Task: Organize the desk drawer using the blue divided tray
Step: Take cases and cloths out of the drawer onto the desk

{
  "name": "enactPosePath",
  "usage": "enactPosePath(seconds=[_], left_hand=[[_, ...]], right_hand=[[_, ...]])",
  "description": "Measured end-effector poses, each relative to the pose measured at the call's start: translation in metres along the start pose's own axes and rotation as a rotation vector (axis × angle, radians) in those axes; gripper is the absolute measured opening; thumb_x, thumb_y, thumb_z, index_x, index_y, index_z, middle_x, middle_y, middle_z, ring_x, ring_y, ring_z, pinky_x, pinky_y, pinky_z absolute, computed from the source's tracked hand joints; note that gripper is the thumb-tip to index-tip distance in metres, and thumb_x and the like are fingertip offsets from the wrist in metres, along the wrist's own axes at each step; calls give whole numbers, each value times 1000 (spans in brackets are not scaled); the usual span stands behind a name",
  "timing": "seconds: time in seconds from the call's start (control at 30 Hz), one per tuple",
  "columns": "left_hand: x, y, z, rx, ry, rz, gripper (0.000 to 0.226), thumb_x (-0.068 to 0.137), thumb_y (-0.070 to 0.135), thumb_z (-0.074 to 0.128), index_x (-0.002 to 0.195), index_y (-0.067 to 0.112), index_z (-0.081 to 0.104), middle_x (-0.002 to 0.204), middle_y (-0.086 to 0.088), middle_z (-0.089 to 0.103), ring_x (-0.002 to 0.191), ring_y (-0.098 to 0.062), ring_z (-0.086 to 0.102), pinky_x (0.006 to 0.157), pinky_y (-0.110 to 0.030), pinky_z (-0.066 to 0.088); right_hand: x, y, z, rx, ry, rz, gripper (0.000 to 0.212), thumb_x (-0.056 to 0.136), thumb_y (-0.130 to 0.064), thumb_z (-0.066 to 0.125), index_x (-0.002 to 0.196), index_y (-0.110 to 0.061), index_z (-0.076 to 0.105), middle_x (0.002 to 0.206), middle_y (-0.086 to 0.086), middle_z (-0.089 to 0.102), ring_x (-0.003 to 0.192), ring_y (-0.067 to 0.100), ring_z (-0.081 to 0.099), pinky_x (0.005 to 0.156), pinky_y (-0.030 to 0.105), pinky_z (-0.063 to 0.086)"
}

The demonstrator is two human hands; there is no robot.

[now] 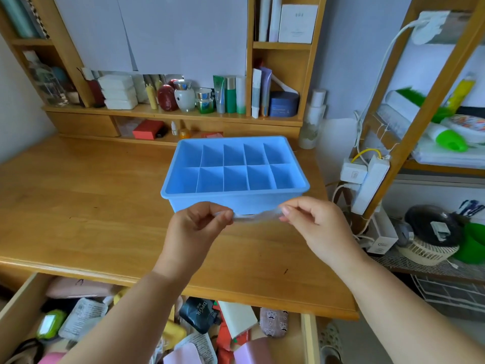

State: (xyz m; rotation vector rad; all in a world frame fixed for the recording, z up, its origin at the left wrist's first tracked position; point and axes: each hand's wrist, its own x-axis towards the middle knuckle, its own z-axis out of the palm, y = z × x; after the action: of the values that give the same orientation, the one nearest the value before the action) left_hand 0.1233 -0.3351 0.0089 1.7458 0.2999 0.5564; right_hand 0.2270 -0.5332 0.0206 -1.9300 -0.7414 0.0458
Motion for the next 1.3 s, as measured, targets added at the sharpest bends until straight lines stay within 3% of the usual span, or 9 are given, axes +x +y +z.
enactPosePath(seconds=[0.1,0.2,0.37,0.47,0.6,0.83,0.93,1.1,1.3], left_hand=[[-23,-16,-3,51,-109,-56,10,71,23,77,81,23,74,76,5,74,66,-1,66,61,-9,48],[-48,-43,-1,193,-162,-185,23,74,4,78,80,26,71,69,11,71,59,4,61,58,-9,45],[-52,-57,-7,235,-357,-213,30,75,1,75,94,23,69,89,6,74,85,-5,69,78,-19,54],[-34,-54,-5,309,-254,-241,13,84,11,67,74,20,69,63,-1,70,55,-8,60,58,-23,48],[-3,-57,2,404,-127,-263,29,90,28,59,62,20,62,45,2,57,39,-5,41,42,-16,34],[17,-70,13,678,-49,-161,15,84,27,65,71,25,58,66,7,57,59,-7,50,48,-14,33],[24,-71,11,782,-93,-190,14,81,28,68,85,23,56,83,7,54,72,-10,51,57,-19,36],[40,-57,10,869,-282,-363,19,83,30,65,69,27,54,77,10,57,67,-10,55,59,-24,42],[7,-43,-5,269,-176,-266,14,87,17,64,76,20,56,55,10,54,50,-6,44,51,-18,36]], right_hand=[[-26,11,2,24,-104,18,13,81,-39,65,93,-40,68,93,-25,70,88,-7,65,76,9,50],[-53,37,16,-122,-248,136,26,77,-24,77,90,-43,65,91,-26,68,92,-11,62,86,13,49],[-56,53,24,-182,-222,65,16,80,-9,71,77,-25,71,86,-23,68,85,-1,63,76,22,50],[-36,47,22,-219,-196,66,22,85,-19,66,70,-34,64,78,-15,65,73,3,59,62,17,46],[-1,48,29,-262,-193,159,21,90,-25,61,74,-38,62,71,-20,62,71,-10,56,56,7,40],[19,58,48,-477,-182,263,2,87,-28,64,86,-26,65,79,-15,60,74,6,57,63,28,51],[21,58,48,-606,-268,301,24,88,-38,61,109,-28,55,101,-13,49,85,10,54,66,26,43],[26,43,46,-628,-343,328,7,90,-27,57,84,-26,61,101,-8,50,80,12,55,67,29,50],[7,35,27,-137,-265,343,14,91,-22,55,82,-32,51,83,-9,63,68,3,55,54,18,36]])
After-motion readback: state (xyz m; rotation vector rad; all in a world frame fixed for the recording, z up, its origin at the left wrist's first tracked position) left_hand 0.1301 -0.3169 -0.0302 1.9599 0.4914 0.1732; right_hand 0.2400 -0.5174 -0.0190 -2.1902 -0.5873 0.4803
